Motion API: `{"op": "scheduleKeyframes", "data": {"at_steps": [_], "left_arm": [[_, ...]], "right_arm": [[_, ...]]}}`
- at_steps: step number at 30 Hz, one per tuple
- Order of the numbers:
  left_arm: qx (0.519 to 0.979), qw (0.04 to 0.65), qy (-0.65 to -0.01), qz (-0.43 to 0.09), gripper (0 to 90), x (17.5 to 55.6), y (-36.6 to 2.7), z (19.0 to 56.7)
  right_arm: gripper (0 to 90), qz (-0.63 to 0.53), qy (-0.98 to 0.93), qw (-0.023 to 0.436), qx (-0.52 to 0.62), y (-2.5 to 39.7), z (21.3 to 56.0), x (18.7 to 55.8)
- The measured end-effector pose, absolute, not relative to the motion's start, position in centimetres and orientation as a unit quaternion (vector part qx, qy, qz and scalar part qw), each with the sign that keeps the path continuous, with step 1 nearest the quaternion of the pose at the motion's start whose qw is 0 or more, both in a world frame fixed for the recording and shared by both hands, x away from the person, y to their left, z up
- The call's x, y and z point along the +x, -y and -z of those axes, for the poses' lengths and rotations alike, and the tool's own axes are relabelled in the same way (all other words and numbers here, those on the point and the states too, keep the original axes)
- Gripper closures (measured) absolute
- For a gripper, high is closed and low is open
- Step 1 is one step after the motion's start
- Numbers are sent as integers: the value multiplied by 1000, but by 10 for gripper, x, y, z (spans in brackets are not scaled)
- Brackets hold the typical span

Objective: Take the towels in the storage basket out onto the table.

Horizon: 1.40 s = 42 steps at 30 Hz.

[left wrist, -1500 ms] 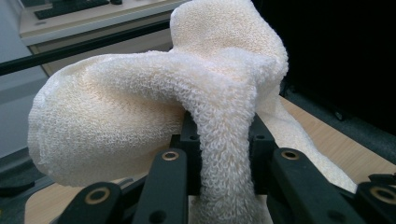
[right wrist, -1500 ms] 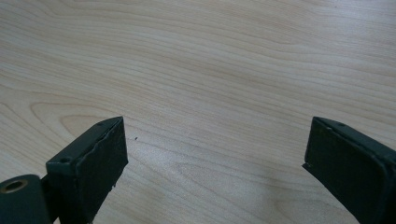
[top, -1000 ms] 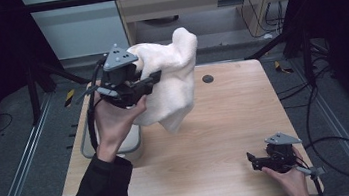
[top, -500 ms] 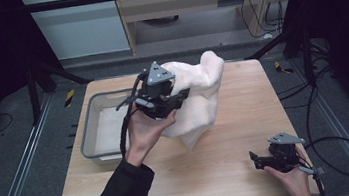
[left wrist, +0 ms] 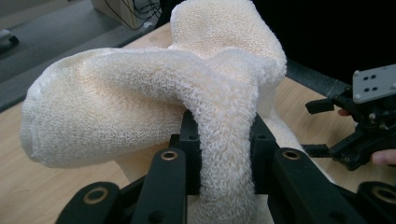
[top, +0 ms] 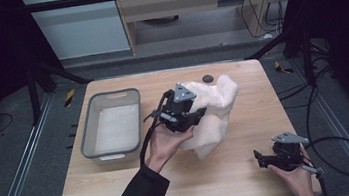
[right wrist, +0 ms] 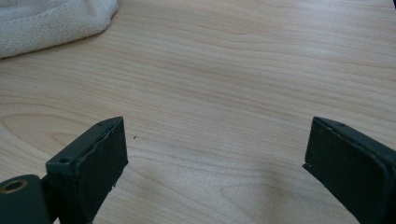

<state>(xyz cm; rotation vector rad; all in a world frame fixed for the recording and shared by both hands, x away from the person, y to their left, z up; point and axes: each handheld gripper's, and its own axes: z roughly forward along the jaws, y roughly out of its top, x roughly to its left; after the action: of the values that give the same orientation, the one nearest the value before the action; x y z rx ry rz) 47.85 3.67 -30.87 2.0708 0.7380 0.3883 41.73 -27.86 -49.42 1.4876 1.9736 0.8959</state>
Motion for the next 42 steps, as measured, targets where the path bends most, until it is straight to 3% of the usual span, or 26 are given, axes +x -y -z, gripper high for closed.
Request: {"op": "scheduleKeyframes", "data": {"at_steps": [15,25,29,34,42], "left_arm": [[851,399,-323,-111,704,492,-31,386],[854,391,-326,-108,667,490,-27,411],[858,388,-319,-110,616,489,-24,419],[865,372,-319,-105,463,491,-22,427],[868,375,-310,-101,302,482,-34,420]], "right_arm": [[52,-318,-734,254,544,278,498,419],[51,-316,-735,253,543,277,499,419],[51,-315,-737,253,542,277,499,419],[51,-314,-740,251,540,276,500,419],[51,-312,-742,252,538,276,500,419]]}}
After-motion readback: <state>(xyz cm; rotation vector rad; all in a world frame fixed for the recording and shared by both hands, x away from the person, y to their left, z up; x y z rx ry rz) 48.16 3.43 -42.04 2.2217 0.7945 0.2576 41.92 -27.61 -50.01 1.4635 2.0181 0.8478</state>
